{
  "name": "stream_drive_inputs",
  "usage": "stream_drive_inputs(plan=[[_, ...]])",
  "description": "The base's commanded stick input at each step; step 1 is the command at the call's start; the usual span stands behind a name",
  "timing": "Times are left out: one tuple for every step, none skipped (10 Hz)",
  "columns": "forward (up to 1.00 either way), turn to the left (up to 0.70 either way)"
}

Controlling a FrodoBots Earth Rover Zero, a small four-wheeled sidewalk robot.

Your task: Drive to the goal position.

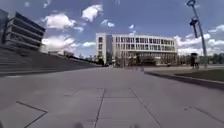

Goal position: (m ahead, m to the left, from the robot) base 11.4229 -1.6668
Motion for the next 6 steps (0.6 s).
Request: stream_drive_inputs(plan=[[0.70,0.00],[0.70,0.00],[0.70,0.00],[0.70,0.00],[0.70,0.00],[0.70,0.00]])
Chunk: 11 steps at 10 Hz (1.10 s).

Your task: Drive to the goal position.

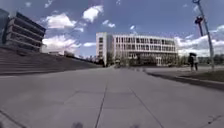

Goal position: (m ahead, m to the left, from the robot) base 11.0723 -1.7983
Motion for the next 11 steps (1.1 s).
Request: stream_drive_inputs(plan=[[0.70,0.00],[0.70,0.00],[0.70,0.00],[0.70,0.00],[0.70,0.00],[0.70,0.00],[0.70,0.00],[0.70,0.00],[0.70,0.00],[0.70,0.00],[0.70,0.00]])
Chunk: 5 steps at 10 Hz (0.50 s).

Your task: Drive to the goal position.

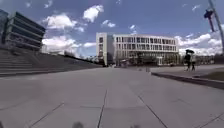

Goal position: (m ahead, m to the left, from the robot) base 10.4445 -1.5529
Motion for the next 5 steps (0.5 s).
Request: stream_drive_inputs(plan=[[0.70,0.00],[0.70,0.00],[0.70,0.00],[0.70,0.00],[0.70,0.00]])
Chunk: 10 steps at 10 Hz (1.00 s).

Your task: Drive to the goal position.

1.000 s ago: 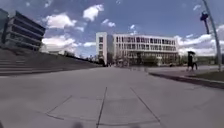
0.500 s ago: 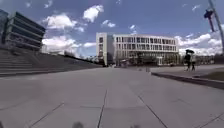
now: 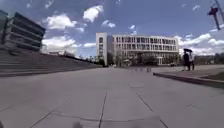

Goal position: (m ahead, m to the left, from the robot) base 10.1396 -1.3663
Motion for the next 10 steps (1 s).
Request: stream_drive_inputs(plan=[[0.70,0.00],[0.70,0.00],[0.70,0.00],[0.70,0.00],[0.70,0.00],[0.70,0.00],[0.70,0.00],[0.70,0.00],[0.70,0.00],[0.70,0.00]])
